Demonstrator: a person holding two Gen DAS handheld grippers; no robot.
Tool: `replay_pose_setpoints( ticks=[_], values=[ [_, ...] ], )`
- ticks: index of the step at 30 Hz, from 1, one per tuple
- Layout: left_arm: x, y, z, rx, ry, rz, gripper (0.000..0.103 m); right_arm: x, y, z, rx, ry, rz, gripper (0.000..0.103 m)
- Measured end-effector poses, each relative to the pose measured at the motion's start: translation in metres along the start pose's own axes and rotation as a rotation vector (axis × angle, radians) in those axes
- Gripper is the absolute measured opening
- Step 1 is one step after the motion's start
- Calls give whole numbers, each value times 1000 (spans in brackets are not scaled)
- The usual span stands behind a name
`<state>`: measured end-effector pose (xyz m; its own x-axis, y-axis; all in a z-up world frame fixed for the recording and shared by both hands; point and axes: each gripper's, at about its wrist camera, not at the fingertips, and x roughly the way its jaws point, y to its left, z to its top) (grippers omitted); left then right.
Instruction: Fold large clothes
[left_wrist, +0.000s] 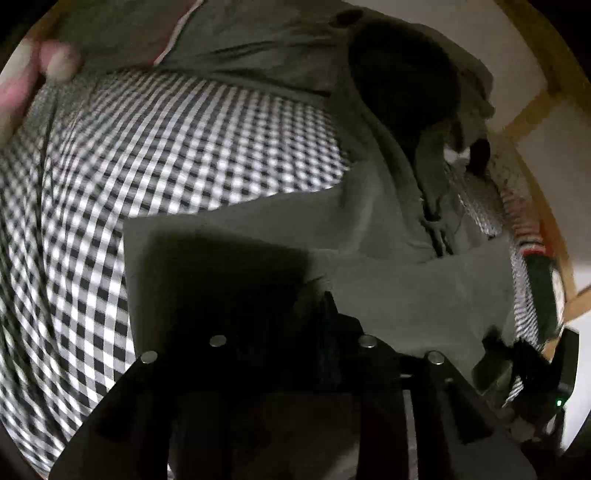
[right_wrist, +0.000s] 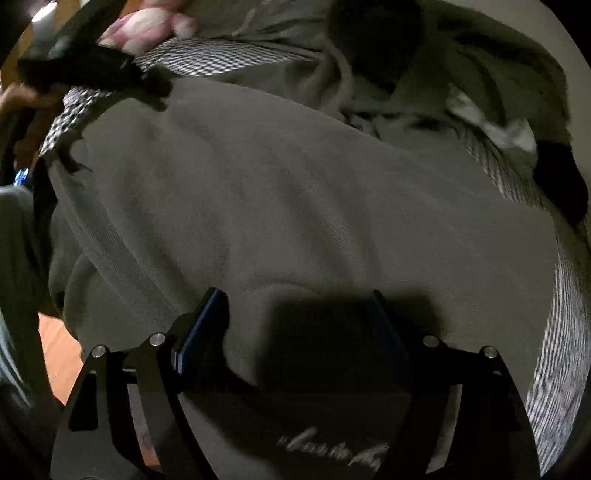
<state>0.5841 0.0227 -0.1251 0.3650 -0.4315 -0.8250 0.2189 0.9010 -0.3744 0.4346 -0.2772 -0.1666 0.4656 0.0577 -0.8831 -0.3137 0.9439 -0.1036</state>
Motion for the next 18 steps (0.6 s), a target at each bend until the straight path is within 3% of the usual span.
replay_pose_setpoints(
  ticks=[3,4,6,7,8,10,13,14,16,18],
  values=[
    [-19,-8,-1,16,-43,33,39,-25,2,-7,4,-16,-10,80],
    [-38,-23,-2,65,-103,38,42,-41,-5,-9,32,-62,18,88],
    [-62,-52,-8,152,-171,27,64,-66,-34,-7,169,-152,-55,98],
    [-69,-68,-13,170,-208,11,87,-68,-50,-3,245,-170,-78,98],
    [-70,-88,-22,183,-241,-19,94,-62,-64,3,299,-156,-63,98],
    [-50,-116,-35,227,-226,-15,94,-29,-79,18,349,-87,-15,98],
    [13,-122,-52,246,-97,143,93,21,-73,24,255,30,-120,99],
    [30,-112,-58,266,-54,192,88,20,-76,18,235,-6,-102,99],
    [23,-102,-68,341,-97,178,84,12,-99,6,265,-2,-112,99],
    [10,-87,-69,314,-96,169,77,-3,-139,-14,361,-3,-145,100]
  ],
)
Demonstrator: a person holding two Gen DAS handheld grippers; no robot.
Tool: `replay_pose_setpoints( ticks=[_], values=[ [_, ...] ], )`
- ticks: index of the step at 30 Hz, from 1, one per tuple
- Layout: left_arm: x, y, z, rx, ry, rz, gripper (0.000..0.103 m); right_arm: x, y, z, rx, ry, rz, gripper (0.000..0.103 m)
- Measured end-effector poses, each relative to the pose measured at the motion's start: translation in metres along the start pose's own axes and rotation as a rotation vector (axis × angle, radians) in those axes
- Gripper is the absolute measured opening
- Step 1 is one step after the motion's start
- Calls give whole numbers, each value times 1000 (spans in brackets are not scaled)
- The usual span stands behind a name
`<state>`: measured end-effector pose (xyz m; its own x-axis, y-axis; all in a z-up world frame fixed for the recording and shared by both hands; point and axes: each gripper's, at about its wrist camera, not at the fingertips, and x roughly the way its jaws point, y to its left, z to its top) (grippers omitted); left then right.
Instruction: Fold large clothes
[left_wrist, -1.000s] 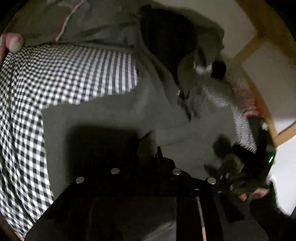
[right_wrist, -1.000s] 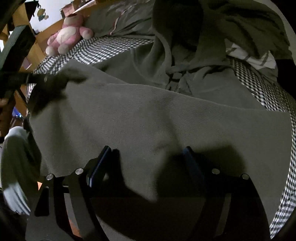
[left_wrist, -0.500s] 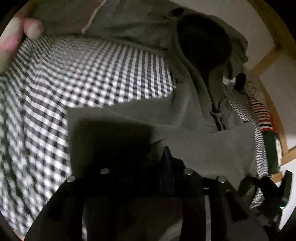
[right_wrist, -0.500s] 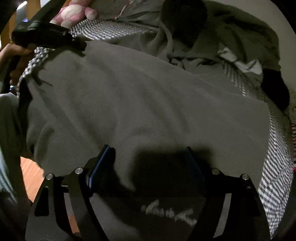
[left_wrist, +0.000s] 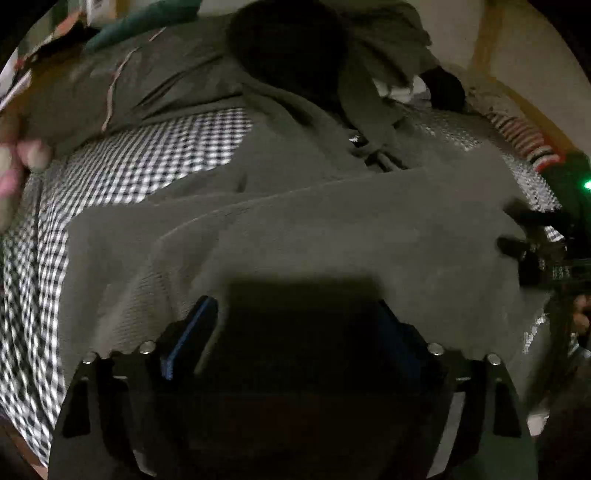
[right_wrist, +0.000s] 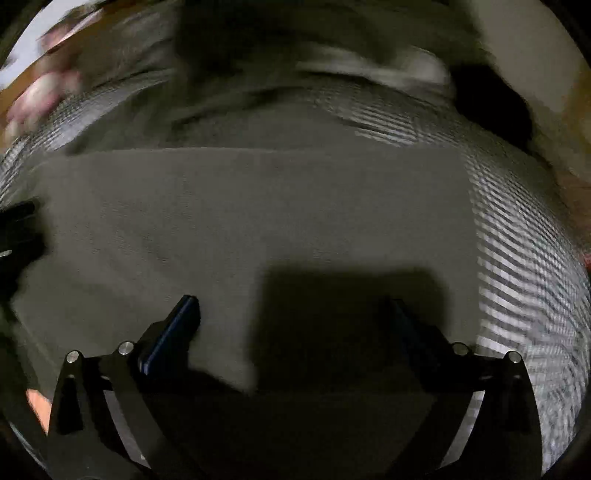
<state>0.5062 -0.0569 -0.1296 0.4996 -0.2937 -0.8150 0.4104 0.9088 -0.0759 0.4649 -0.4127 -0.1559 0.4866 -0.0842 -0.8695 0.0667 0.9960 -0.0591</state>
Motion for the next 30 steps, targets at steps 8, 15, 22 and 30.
replay_pose_setpoints(
  ticks=[8,15,22,30],
  values=[
    [11,-36,10,-19,-6,150,97,-37,68,-4,-60,-71,48,100],
    [11,-24,-9,8,-92,131,99,-33,36,-46,-104,-39,-44,99],
    [19,-31,-10,8,-108,163,99,-60,-18,-58,116,-124,-39,100],
    [18,-31,-11,9,-118,157,99,-49,-47,-77,75,-59,-108,100]
  ],
)
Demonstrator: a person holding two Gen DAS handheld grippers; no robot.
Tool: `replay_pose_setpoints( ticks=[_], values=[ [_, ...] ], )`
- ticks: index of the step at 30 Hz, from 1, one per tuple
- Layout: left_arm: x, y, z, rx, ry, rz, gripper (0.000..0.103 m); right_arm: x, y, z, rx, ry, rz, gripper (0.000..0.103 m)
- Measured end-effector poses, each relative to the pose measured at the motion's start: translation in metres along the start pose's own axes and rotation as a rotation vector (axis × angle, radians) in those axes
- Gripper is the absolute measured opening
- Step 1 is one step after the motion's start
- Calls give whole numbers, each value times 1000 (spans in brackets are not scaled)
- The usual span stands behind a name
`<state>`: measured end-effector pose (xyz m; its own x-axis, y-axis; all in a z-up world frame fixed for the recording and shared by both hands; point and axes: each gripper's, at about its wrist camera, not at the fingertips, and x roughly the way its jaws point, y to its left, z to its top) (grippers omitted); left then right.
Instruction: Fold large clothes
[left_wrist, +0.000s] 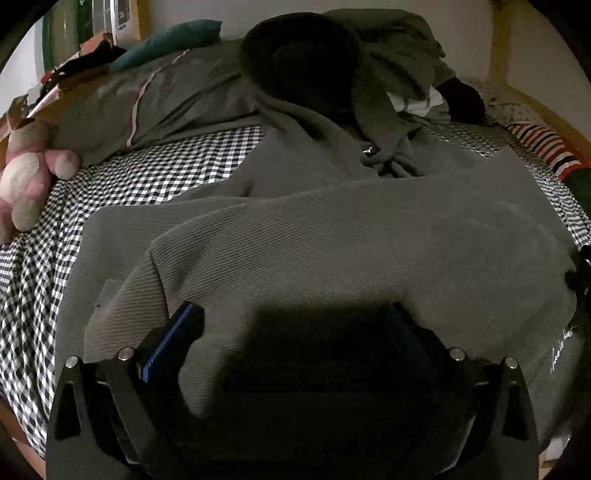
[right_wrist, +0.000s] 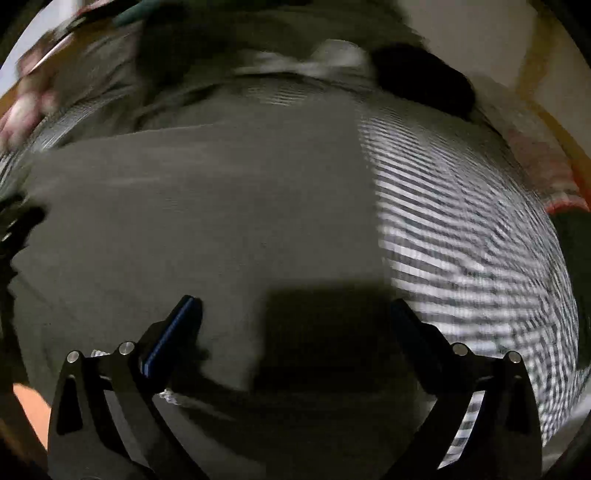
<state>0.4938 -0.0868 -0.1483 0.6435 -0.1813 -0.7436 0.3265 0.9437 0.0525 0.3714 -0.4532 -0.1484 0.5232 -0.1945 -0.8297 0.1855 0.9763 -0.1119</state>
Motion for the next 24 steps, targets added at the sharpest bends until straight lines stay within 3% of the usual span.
replay_pose_setpoints(
  ticks=[1,3,4,8,12,15,20,24],
  values=[
    [0,0,0,0,-5,0,99,4,-23,-6,32,26,-60,100],
    [0,-1,-1,1,-13,3,99,7,-49,-18,99,35,-8,99],
    [0,-1,-1,0,-17,4,99,12,-53,-15,121,39,10,99],
    [-2,2,1,-10,-16,-14,99,20,-37,-5,63,16,-61,100],
    [-22,23,23,-116,-38,-150,99,26,-41,-8,79,16,-42,100],
    [-37,50,66,-194,-118,-211,99,24,-36,-14,120,16,-2,100],
    [-5,81,153,-226,-217,-185,99,23,-35,-19,124,1,10,100],
    [70,90,208,-285,-147,-242,98,23,-37,-19,118,-15,17,100]
  ],
)
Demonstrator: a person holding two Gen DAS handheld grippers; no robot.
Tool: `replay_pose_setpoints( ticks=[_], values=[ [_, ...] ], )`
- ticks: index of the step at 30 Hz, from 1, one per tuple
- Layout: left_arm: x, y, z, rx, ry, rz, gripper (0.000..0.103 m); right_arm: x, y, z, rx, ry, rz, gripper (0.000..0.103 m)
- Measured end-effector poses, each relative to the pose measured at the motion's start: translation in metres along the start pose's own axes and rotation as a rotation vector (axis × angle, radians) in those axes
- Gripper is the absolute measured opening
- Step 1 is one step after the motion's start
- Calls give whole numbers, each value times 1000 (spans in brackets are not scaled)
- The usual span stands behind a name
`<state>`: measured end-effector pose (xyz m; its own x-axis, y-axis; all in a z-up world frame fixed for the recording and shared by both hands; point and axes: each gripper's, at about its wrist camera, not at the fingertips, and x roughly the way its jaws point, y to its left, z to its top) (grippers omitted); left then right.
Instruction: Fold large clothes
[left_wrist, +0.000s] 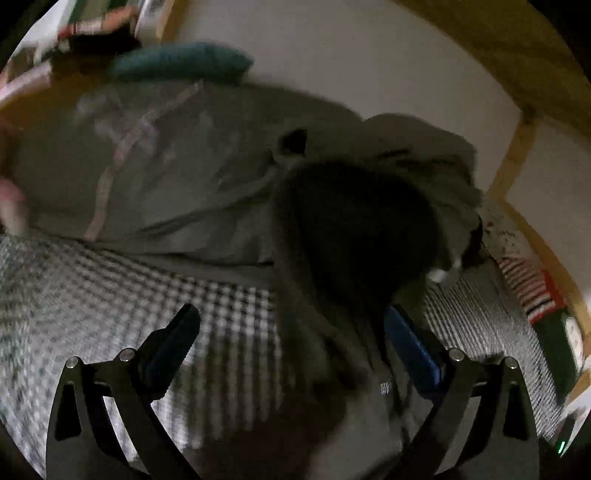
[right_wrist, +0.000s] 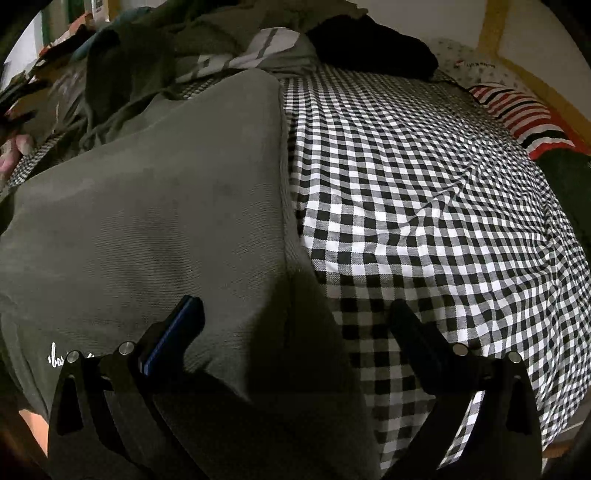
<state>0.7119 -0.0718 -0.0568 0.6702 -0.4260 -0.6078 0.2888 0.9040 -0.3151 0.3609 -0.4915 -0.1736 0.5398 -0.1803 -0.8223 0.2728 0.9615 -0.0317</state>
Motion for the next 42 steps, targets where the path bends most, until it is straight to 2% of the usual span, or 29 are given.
replay_pose_setpoints(
  ticks=[3,4,6,7,9,13,16,19,22,25,30,31,32,33,34,35,42],
  values=[
    [47,6,19,-75,10,-22,98,-5,4,1,-31,-27,-14,100],
    [59,5,23,-72,10,-12,93,-11,7,3,-47,-59,-27,99],
    [86,3,32,-52,49,16,30,-30,16,9,-93,-166,-69,99],
    [95,2,35,-51,66,39,8,-39,21,13,-115,-216,-97,99],
    [101,1,38,-59,64,45,7,-53,30,23,-145,-293,-119,99],
    [95,-2,34,-16,56,35,7,-64,71,79,-222,-443,-11,99],
    [88,0,32,-19,50,28,6,-59,118,137,-305,-588,111,99],
    [85,2,34,-23,59,19,6,-26,155,195,-321,-628,331,99],
    [79,3,33,4,59,22,6,22,187,239,-339,-572,275,99],
    [76,9,33,5,61,16,6,51,204,272,-328,-567,190,99],
    [81,16,38,9,72,18,6,76,224,296,-382,-512,157,99],
    [82,17,38,11,73,17,6,78,227,296,-397,-507,157,96],
    [83,17,39,12,74,17,6,81,232,296,-410,-491,154,88],
    [84,17,39,14,74,18,6,84,238,297,-416,-461,146,36],
    [84,17,39,17,74,20,6,92,240,298,-422,-410,118,9],
    [85,17,40,22,74,23,6,99,239,298,-408,-383,82,8],
    [73,9,43,40,65,16,6,94,217,297,-325,-387,118,8]
  ],
)
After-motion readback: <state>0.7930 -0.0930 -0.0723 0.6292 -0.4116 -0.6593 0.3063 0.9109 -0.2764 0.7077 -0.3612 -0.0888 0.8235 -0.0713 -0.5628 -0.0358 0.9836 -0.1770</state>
